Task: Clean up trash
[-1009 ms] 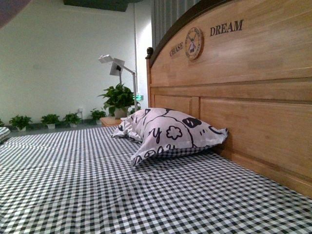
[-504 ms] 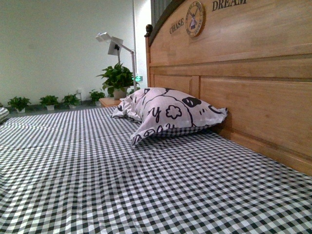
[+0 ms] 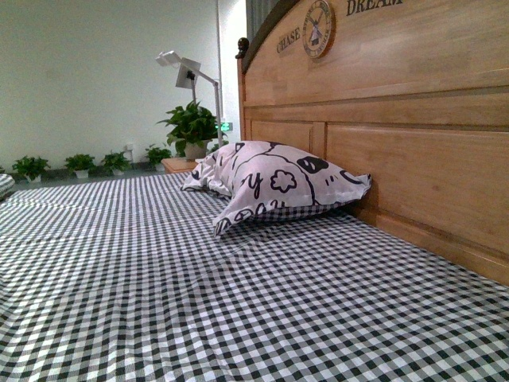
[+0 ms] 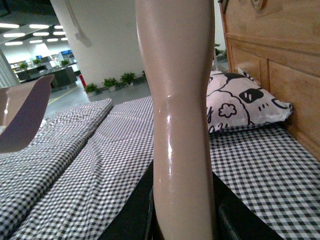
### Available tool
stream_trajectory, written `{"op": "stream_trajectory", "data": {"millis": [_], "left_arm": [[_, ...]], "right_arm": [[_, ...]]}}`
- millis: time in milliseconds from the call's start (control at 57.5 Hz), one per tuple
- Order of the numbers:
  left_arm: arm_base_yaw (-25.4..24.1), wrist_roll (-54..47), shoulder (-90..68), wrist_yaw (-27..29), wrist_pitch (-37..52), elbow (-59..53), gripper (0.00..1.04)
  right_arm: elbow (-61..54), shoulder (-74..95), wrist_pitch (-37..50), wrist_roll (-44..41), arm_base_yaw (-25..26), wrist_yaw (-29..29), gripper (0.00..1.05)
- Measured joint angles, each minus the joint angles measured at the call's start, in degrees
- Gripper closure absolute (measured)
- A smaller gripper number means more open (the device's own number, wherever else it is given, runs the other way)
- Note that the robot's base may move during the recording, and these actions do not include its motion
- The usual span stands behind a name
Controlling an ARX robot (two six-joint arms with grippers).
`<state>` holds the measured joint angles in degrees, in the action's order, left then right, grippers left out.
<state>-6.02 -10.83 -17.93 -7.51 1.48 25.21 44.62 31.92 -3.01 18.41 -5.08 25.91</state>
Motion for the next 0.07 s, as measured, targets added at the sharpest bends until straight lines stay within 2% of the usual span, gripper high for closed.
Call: {"op": "stream_trajectory", "data": {"millis": [70], "left_arm": [[0.00,0.00,0.00,0.00,0.00,0.00,0.77]], "right_arm": [[0.00,0.00,0.00,0.00,0.00,0.00,0.85]]}}
